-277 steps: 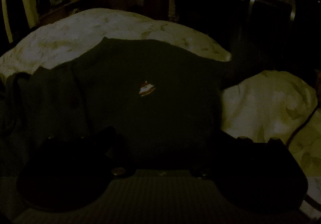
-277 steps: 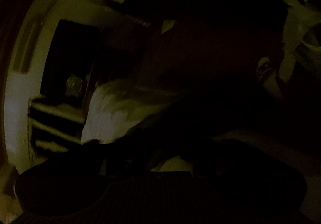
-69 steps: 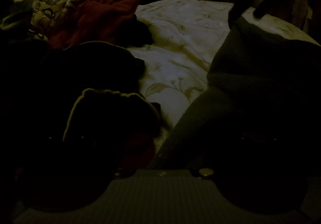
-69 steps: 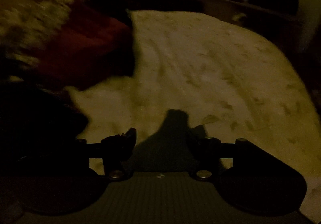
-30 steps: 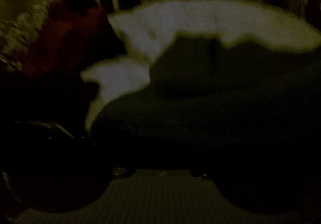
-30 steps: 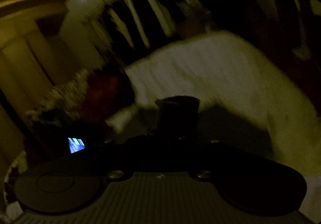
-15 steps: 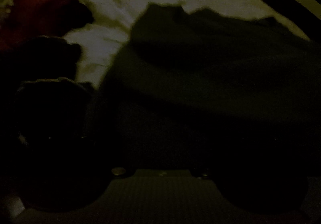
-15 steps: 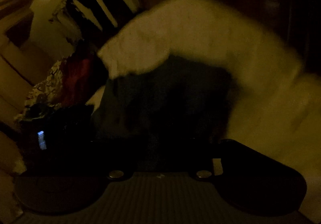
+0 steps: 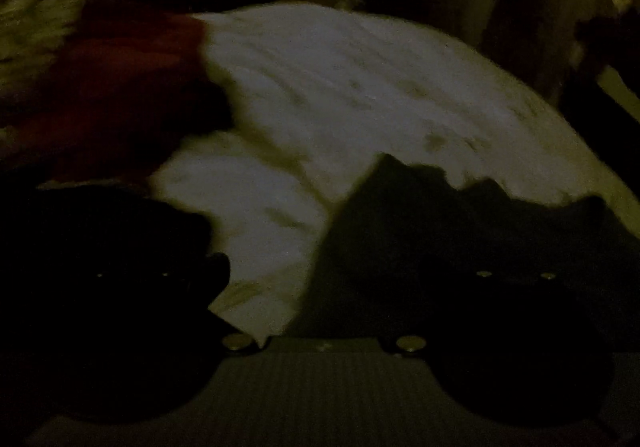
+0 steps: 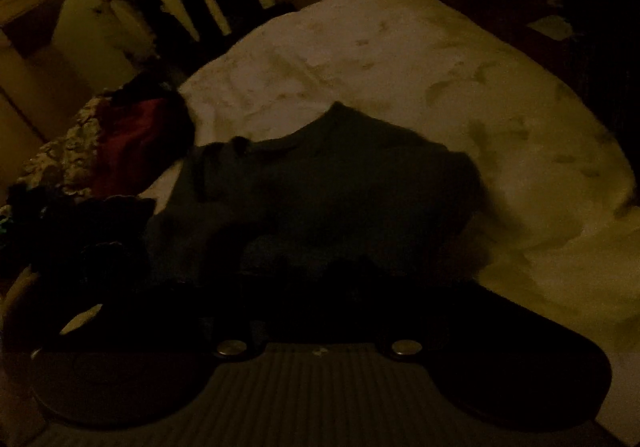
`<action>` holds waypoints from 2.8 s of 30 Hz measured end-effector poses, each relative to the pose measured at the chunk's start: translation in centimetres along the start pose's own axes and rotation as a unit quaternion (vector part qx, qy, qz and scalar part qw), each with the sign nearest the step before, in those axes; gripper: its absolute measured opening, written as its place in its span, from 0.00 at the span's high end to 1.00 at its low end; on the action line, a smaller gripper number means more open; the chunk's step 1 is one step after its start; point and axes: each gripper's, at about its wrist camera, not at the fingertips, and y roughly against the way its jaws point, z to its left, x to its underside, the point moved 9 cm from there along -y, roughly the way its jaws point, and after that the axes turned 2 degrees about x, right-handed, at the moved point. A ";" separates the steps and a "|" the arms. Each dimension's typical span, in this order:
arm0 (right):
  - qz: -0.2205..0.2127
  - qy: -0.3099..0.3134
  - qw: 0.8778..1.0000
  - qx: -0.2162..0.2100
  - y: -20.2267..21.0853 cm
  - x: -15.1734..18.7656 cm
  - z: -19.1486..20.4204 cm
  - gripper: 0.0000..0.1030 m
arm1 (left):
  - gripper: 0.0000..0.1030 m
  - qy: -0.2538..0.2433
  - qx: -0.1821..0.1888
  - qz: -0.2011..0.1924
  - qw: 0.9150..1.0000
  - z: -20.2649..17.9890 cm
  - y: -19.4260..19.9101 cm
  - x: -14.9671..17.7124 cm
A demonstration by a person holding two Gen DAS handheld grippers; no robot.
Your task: Fold small clothes
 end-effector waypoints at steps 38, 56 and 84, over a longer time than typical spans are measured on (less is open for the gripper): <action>-0.003 0.158 0.987 0.041 31.1 -2.7 5.0 0.01 | 0.00 -0.133 -0.038 0.101 0.985 1.4 18.2 9.6; 0.154 0.029 0.986 -0.055 15.9 15.6 7.0 0.26 | 0.00 -0.025 0.044 0.169 0.984 1.5 18.4 22.3; 0.171 -0.025 0.981 -0.093 15.0 16.2 6.4 0.55 | 0.00 0.155 0.161 0.184 0.957 2.2 18.2 19.8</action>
